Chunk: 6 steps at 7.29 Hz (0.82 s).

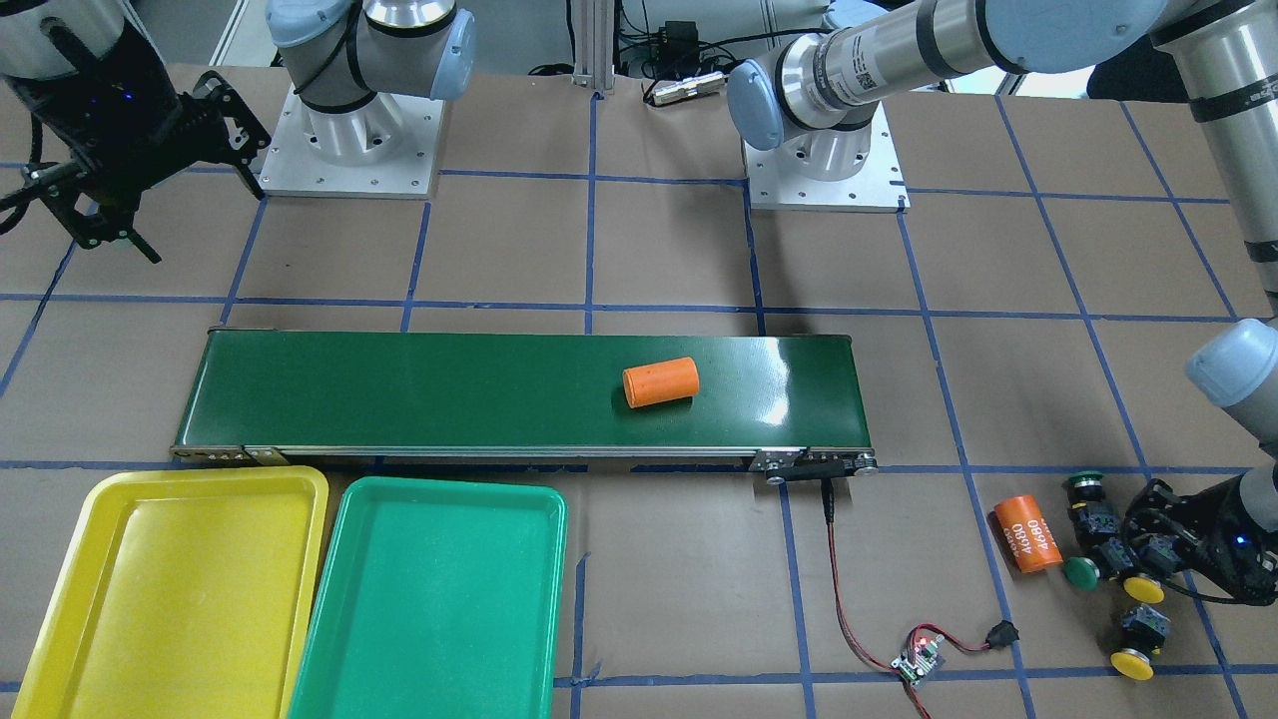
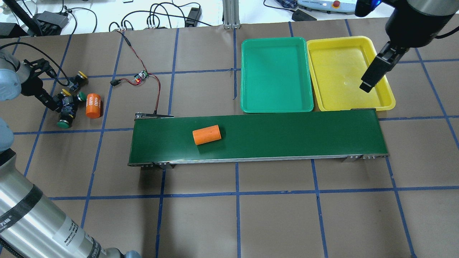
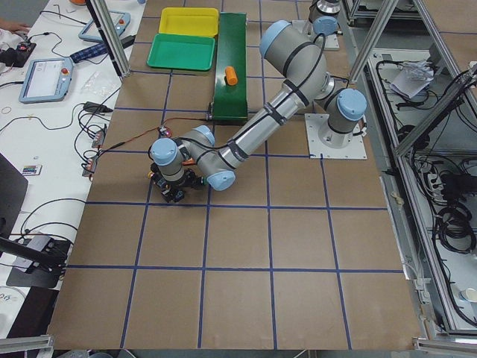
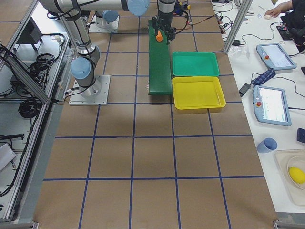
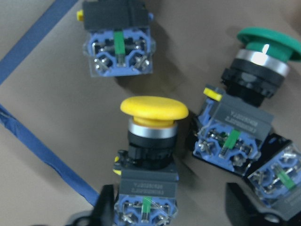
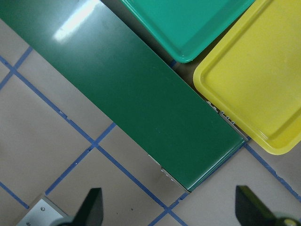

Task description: Sort buttons by color to trays

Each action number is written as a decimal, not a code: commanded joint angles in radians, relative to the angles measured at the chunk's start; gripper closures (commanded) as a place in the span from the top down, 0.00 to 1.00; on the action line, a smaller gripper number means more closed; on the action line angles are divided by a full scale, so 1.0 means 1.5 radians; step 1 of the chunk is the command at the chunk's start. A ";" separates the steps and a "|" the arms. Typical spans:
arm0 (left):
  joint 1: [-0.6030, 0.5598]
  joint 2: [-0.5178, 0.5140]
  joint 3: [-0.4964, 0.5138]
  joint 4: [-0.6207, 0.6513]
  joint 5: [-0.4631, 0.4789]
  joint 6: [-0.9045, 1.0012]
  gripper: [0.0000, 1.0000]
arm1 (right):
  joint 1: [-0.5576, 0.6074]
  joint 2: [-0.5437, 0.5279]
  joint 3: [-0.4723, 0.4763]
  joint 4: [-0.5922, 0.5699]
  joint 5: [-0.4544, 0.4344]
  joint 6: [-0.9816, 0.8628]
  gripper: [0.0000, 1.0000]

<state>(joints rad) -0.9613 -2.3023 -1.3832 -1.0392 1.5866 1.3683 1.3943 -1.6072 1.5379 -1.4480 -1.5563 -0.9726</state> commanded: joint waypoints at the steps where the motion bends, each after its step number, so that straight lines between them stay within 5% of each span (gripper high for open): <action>1: 0.004 0.017 0.001 -0.004 -0.015 0.000 0.00 | -0.114 -0.026 0.050 0.009 0.007 -0.080 1.00; 3: 0.003 0.070 0.001 -0.076 -0.041 -0.047 0.00 | -0.177 -0.028 0.108 -0.051 0.016 -0.234 1.00; 6: -0.072 0.196 -0.108 -0.193 -0.056 -0.349 0.00 | -0.175 -0.030 0.231 -0.237 0.037 -0.411 1.00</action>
<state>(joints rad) -1.0099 -2.0856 -1.4574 -1.2786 1.5196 1.0217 1.1320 -1.6496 1.8041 -1.6741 -1.5139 -1.4624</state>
